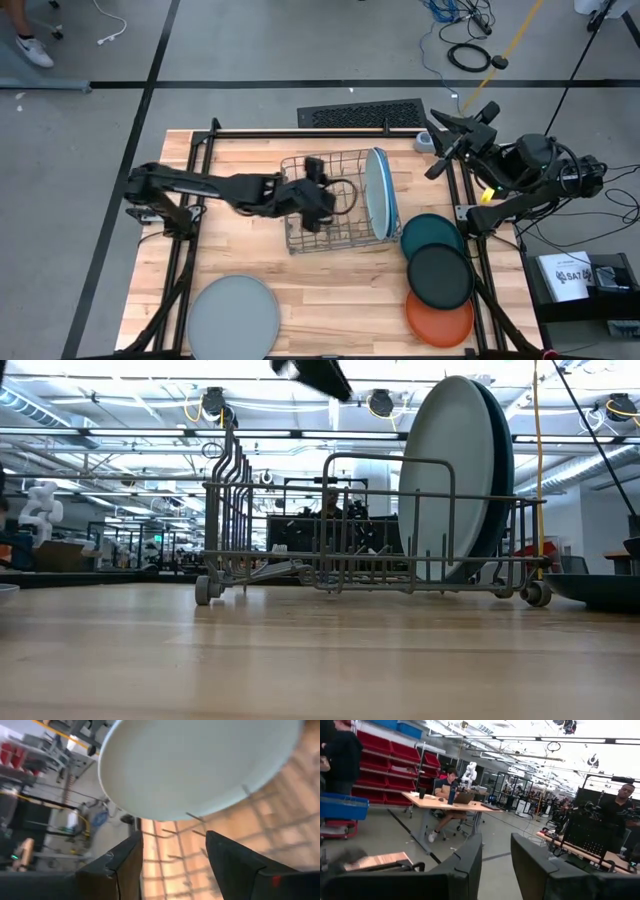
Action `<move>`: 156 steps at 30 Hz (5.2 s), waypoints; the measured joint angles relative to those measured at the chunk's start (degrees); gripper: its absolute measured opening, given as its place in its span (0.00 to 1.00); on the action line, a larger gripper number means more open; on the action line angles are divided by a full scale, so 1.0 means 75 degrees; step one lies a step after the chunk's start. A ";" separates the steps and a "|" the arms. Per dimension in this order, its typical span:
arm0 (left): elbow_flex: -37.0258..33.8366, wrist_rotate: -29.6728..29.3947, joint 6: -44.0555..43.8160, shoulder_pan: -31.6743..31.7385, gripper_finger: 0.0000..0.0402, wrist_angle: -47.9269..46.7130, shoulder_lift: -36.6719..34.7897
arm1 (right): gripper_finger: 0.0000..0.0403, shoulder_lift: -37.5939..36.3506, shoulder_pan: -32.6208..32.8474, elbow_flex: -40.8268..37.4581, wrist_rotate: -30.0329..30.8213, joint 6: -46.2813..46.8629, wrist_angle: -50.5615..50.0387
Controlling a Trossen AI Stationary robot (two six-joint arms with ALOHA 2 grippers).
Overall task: Sort dishes
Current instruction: Put the gray plate into the dish rack
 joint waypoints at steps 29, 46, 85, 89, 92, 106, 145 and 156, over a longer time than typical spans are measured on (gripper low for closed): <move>-0.1638 0.3363 -0.9885 -0.4438 0.53 -0.4226 -0.0276 | 0.24 0.0727 0.0017 -0.0003 -0.0633 0.2844 -0.2500; -0.1635 0.3522 -1.1632 -0.5703 0.53 -0.2360 0.1362 | 0.24 0.1746 0.0020 -0.0006 -0.1450 0.2314 -0.0940; -0.5555 0.4161 -0.7820 -0.3088 0.53 -0.1517 -0.1322 | 0.24 0.1746 0.0020 -0.0006 -0.1446 0.1507 -0.0578; -0.5683 0.4418 -0.7808 -0.3082 0.53 -0.1113 -0.1322 | 0.24 0.1746 0.0020 -0.0006 -0.1447 0.1471 -0.0571; -0.5683 0.4422 -0.7696 -0.3082 0.53 -0.1039 -0.1322 | 0.24 0.1746 0.0002 -0.0006 -0.1448 0.1364 -0.0548; -0.5683 0.4752 -0.6976 -0.2676 0.53 -0.0796 -0.1319 | 0.24 0.1746 -0.0003 -0.0003 -0.1444 0.1158 -0.0511; -0.5674 0.4856 -0.6968 -0.2837 0.40 -0.0636 -0.0439 | 0.24 0.1746 -0.0003 0.0000 -0.1440 0.1128 -0.0520; -0.5668 0.4295 -0.6943 -0.2838 0.15 -0.0888 -0.0436 | 0.24 0.1746 -0.0003 0.0000 -0.1437 0.1128 -0.0520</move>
